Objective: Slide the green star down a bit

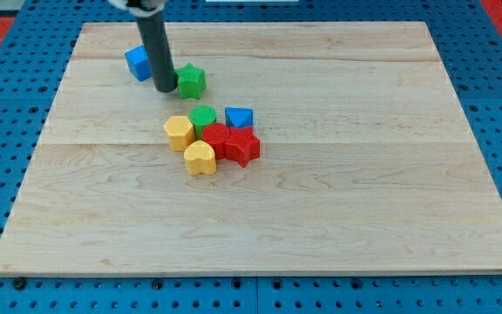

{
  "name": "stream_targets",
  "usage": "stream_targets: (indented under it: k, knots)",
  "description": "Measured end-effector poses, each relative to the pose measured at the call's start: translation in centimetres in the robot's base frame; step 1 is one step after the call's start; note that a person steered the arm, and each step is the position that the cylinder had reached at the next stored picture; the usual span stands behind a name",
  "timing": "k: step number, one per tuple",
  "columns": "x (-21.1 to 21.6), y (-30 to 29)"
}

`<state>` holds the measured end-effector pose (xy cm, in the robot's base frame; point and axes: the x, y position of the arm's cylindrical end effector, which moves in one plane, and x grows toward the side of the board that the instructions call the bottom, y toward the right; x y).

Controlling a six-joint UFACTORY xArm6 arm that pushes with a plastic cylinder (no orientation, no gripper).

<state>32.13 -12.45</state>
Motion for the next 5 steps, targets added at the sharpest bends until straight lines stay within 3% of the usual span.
stream_targets:
  k: [1,2,4,5]
  knots:
    - [-3.3,-2.0]
    - [-1.6,-0.4]
    - [-2.2,-0.4]
    - [-2.7,2.4]
